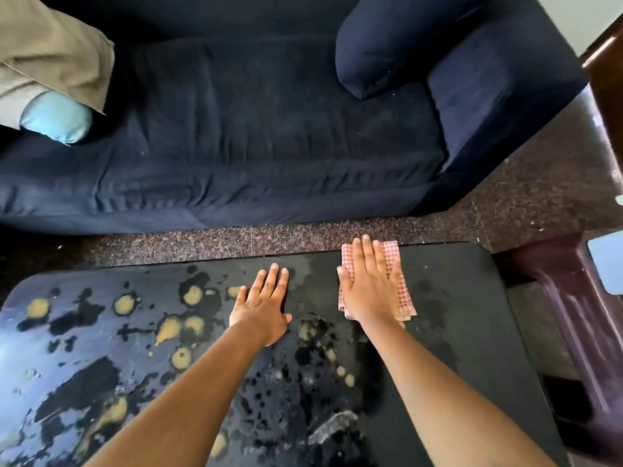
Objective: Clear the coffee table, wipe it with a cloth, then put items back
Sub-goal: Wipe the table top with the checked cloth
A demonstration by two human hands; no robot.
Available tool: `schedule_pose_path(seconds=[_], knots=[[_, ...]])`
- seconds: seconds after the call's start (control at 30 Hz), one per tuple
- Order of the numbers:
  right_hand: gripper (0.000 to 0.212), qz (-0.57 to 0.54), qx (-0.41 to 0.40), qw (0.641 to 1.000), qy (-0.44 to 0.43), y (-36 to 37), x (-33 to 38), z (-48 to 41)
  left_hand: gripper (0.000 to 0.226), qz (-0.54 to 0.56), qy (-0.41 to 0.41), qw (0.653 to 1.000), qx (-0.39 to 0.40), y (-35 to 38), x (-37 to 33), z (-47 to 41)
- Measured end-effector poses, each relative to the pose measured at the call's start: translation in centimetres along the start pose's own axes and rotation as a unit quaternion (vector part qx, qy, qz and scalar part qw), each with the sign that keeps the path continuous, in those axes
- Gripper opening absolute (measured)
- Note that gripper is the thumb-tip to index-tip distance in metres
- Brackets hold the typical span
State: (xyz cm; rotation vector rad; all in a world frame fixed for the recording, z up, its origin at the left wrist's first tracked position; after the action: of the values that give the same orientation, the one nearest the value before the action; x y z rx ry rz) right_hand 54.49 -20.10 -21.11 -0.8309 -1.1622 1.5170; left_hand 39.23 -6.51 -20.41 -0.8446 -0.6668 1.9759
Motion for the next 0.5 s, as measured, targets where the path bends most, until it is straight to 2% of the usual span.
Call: schedule_pose_path(seconds=[0.07, 0.17, 0.23, 0.3, 0.43, 0.5], knots=[[0.065, -0.025, 0.005, 1.000, 0.004, 0.1, 2.1, 0.5, 0.081, 0.000, -0.003, 1.000, 0.001, 0.3, 0.0, -0.1], [0.065, -0.007, 0.012, 0.995, -0.098, 0.7, 6.5, 2.1, 0.079, -0.016, -0.006, 1.000, 0.012, 0.4, 0.0, -0.2], [0.065, 0.018, 0.012, 0.988, -0.151, 0.6, 6.9, 2.3, 0.079, -0.019, -0.009, 1.000, 0.013, 0.2, -0.2, -0.2], [0.064, 0.026, 0.013, 0.986, -0.167, 0.6, 5.4, 1.8, 0.080, -0.016, -0.022, 1.000, -0.005, 0.0, -0.1, 0.2], [0.063, -0.009, 0.005, 1.000, -0.023, 0.0, 0.5, 1.0, 0.083, -0.007, -0.068, 0.996, -0.059, 0.4, 0.6, 1.2], [0.064, -0.032, 0.007, 0.999, 0.013, 0.0, 1.9, 1.8, 0.086, -0.003, -0.087, 0.994, -0.071, 0.6, 1.0, 1.6]])
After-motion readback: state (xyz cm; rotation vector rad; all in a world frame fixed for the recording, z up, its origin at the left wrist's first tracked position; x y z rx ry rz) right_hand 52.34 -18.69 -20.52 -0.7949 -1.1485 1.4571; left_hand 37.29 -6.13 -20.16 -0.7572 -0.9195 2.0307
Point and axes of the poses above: each hand's wrist, its own z-axis away from the middle knuckle, its own y-axis out of the palm, x = y × z, the point moved 8 cm from there along -z, towards the middle knuckle, and after that the axes turned 14 degrees about y, right-handed, at the moved point
